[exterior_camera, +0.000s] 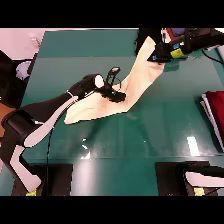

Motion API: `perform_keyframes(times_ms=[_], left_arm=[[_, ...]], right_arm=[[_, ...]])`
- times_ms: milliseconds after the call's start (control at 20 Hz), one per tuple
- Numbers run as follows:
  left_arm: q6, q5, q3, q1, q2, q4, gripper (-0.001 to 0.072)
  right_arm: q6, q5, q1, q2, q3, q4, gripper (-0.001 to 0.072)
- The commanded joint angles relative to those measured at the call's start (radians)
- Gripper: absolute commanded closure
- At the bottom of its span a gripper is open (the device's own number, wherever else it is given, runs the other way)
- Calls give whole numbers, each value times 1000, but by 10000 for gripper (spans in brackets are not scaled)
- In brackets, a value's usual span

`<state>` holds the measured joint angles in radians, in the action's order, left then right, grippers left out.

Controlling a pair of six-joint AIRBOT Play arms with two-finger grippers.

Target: Fold the shirts.

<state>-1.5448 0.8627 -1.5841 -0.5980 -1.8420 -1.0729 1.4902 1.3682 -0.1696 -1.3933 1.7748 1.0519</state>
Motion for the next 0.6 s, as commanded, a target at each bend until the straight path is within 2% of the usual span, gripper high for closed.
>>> perform_keyframes(times_ms=[0,150,350,550], left_arm=[[-4,63,-36,43,17,-23,685],[-47,82,-41,112,114,-158,685],[-43,153,-41,262,298,-306,684],[-17,209,-41,418,483,-382,684]], right_arm=[[21,-7,-50,1,20,-12,693],[30,-38,-99,-2,20,-14,693],[39,-128,-245,-51,21,-16,693],[26,-363,-441,-185,21,-117,692]])
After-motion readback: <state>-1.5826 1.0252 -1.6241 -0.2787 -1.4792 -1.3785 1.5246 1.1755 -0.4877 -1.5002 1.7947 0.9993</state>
